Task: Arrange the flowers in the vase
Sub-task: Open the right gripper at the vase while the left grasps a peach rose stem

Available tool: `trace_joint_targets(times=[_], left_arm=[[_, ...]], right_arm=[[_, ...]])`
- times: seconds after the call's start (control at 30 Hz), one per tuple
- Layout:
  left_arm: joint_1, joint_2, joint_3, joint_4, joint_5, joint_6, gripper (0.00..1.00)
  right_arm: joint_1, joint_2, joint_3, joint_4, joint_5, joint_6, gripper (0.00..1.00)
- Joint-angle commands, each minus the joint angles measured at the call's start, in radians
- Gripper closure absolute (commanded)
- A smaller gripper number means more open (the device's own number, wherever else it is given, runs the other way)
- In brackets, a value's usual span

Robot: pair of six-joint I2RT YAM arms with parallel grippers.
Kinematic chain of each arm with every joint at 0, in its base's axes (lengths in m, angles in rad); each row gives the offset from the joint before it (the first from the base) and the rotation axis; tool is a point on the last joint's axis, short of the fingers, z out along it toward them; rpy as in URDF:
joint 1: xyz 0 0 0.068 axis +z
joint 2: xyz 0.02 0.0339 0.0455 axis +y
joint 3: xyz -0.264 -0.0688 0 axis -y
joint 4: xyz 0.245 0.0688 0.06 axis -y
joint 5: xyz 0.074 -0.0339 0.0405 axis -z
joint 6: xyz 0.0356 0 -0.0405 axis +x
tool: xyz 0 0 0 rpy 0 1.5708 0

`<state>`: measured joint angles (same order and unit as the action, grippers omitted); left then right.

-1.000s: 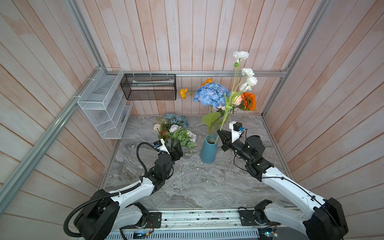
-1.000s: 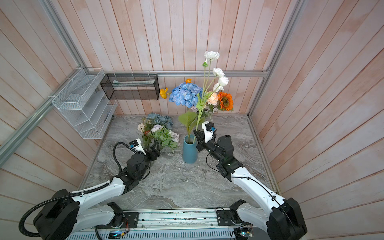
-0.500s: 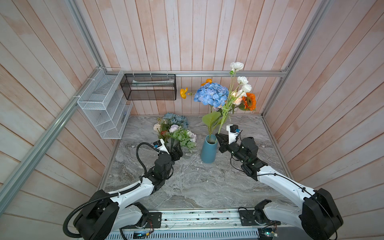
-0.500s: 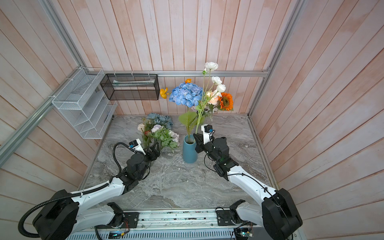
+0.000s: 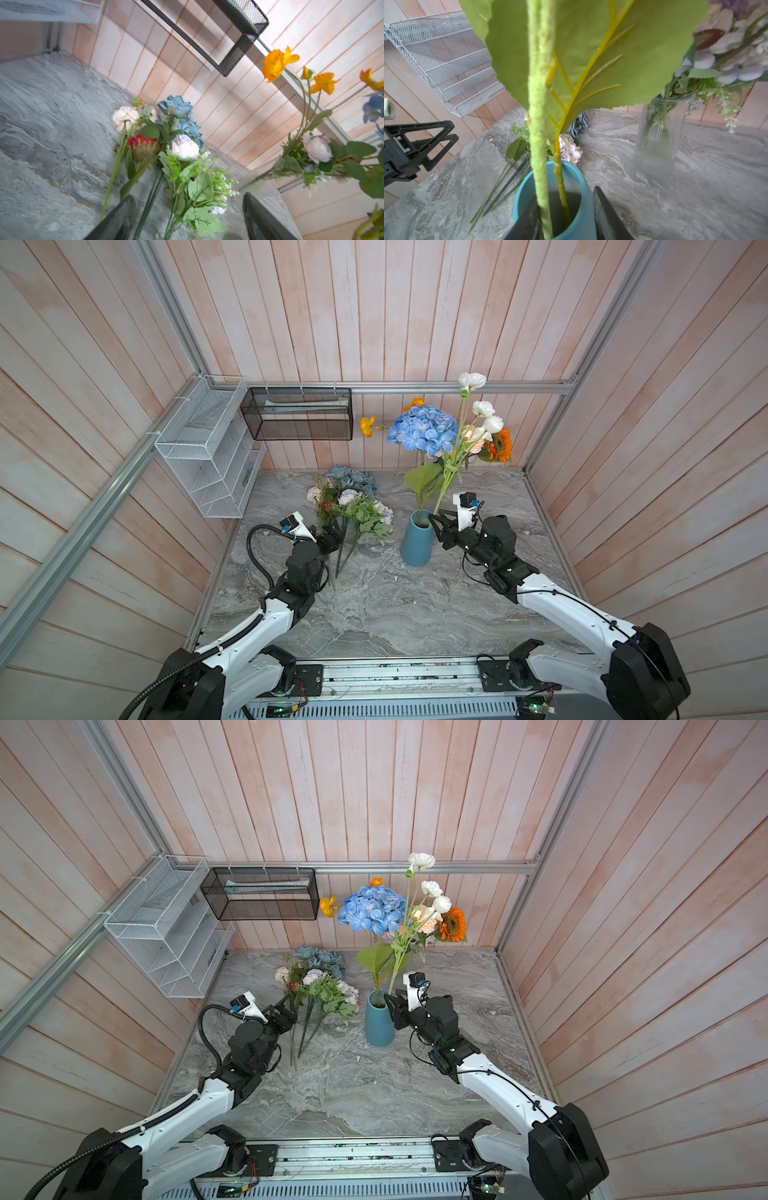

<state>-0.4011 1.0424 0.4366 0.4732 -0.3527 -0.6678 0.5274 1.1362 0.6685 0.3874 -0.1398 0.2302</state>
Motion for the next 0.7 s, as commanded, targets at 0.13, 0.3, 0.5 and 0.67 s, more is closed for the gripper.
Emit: trace_joint_targets(times=[0.13,0.3,0.5,0.67], left_arm=[[0.141,0.007,0.04,-0.142,0.199,0.087,0.19],[0.199,0.066,0.071,-0.195,0.267,0.092,0.2],[0.223,0.169,0.111,-0.246,0.288,0.104,0.31],[0.224,0.259,0.143,-0.31,0.281,0.112,0.39]], right_arm=[[-0.002,-0.093,0.109,-0.225,-0.004,-0.04,0.41],[-0.002,-0.156,0.171,-0.357,-0.019,-0.077,0.36],[-0.003,-0.235,0.217,-0.37,-0.107,-0.095,0.33],[-0.002,-0.262,0.181,-0.191,-0.163,-0.058,0.31]])
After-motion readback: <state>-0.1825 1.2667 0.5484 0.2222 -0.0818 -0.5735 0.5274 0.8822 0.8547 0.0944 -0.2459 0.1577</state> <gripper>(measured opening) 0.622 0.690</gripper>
